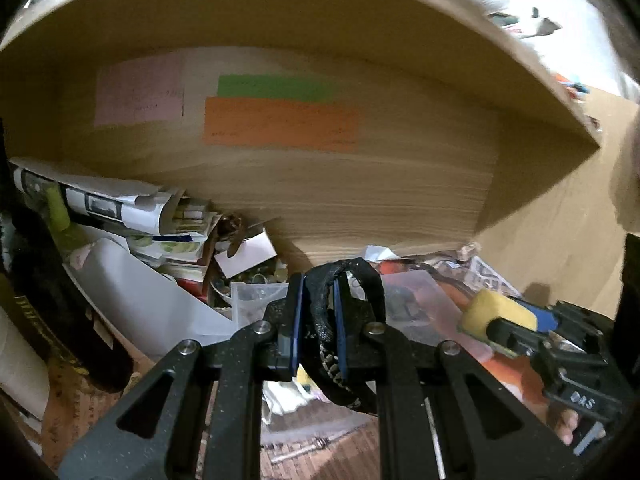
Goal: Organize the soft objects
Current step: 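Place the sponge into the clear box with the right tool while the left drops the mask in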
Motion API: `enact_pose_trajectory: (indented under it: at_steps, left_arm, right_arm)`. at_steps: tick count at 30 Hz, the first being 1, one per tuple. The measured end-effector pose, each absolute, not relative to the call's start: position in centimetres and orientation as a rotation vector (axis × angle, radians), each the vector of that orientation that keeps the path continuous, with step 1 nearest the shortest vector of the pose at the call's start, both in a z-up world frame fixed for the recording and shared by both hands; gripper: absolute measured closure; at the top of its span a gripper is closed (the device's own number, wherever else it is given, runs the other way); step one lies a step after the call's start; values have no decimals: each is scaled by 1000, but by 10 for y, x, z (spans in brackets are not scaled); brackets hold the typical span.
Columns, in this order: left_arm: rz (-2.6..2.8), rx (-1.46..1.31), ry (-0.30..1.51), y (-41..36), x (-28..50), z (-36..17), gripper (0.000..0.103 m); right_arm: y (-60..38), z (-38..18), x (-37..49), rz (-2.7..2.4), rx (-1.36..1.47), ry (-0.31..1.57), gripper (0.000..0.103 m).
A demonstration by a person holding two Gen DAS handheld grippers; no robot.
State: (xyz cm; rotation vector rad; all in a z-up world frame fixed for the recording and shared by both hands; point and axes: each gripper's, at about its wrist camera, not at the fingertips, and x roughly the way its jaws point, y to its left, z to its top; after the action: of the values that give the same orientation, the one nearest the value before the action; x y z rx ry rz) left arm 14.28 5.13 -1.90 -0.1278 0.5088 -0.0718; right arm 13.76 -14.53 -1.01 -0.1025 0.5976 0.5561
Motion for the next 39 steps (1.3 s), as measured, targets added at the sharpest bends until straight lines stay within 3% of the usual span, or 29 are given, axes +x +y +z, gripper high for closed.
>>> enact_pose_trajectory:
  at_steps: [20,27,34,39]
  left_arm:
    - [-64,-74,725,48,184,-92,88]
    - [-75,-74,762,53,177,-98,70]
    - [-88,-71,741,52,157,-88,52]
    - [-84,-66,694,51,137,-72,48]
  right_arm:
    - [-112,-67,186,548,-238,800,69]
    - [-117,-70,186,528,-243,818,65]
    - [-122,-62,171,523,-246,801,46]
    - [-125,-43,154,528,-249,745,38]
